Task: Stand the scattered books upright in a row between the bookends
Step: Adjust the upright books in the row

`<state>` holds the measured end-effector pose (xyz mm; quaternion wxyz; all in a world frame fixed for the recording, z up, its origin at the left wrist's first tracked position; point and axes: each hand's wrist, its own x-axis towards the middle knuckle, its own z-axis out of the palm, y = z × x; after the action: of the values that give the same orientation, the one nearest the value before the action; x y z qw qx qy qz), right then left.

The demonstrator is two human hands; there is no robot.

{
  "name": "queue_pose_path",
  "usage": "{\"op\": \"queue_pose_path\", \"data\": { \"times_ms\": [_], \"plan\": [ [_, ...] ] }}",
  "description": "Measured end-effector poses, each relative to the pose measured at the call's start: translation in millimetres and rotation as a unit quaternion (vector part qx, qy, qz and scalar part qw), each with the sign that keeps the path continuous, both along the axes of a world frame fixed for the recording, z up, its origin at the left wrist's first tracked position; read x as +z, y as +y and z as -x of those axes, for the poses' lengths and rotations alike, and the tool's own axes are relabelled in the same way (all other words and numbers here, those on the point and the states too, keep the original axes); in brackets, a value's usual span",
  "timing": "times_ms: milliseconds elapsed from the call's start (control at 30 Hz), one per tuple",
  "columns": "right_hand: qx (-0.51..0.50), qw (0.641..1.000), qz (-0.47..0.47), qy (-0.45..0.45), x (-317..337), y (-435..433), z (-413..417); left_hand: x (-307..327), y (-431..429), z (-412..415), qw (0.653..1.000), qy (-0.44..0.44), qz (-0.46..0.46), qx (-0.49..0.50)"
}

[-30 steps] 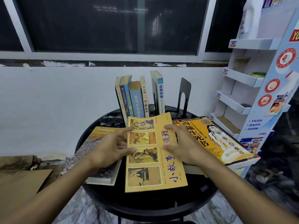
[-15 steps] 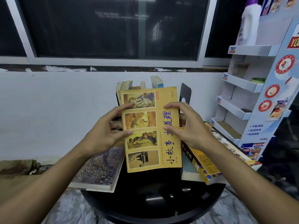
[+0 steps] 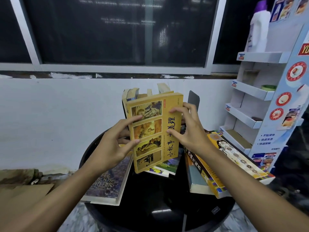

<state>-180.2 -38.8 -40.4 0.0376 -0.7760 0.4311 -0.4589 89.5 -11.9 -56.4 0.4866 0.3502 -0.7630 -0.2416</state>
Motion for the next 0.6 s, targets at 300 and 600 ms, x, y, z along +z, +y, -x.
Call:
{"op": "queue_pose_path", "data": {
  "times_ms": [300, 600],
  "plan": [
    [0.039, 0.999, -0.009, 0.028, 3, 43, -25, -9, 12, 18, 0.990, 0.113, -0.023, -0.086],
    [0.063, 0.997, -0.046, 0.005, 22, 75, -27, -14, 33, 41, 0.988, 0.080, -0.034, -0.124]
  ]
}}
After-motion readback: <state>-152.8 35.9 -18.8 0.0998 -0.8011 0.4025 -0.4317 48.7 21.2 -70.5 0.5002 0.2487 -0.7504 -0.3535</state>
